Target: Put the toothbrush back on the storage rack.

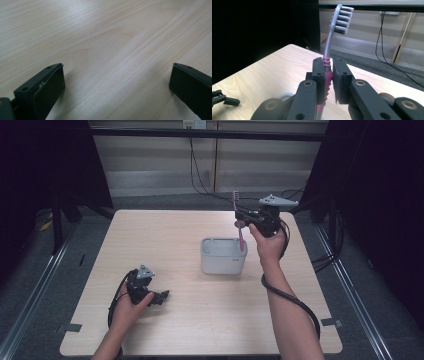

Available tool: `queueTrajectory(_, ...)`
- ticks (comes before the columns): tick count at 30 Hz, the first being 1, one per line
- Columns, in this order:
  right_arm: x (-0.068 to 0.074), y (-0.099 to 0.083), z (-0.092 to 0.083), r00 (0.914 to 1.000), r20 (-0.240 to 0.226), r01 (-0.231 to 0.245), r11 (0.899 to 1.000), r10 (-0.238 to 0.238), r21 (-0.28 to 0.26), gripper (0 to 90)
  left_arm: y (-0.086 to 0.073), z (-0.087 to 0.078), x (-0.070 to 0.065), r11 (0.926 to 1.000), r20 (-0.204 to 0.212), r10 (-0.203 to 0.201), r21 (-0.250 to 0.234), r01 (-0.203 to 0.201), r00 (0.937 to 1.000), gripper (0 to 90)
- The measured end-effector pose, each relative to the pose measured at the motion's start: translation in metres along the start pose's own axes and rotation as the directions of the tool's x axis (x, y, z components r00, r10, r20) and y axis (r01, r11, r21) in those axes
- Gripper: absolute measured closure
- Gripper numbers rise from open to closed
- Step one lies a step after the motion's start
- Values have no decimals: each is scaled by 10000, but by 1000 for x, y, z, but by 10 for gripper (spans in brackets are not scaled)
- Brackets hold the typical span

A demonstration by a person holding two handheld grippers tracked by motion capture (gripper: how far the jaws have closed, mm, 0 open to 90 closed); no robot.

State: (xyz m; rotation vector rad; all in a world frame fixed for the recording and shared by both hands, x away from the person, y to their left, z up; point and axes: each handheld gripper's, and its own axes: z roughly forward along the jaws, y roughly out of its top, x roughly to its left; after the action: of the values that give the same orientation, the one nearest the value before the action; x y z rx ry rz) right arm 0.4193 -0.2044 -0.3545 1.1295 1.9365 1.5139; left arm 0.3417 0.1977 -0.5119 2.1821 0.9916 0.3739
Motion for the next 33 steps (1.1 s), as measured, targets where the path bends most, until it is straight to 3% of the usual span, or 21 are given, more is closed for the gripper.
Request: queueTrajectory(33, -6, -20, 14, 9998, 212, 55, 9999, -57, 99, 811, 0, 0, 1, 9999, -15, 92, 40, -92, 10000, 0)
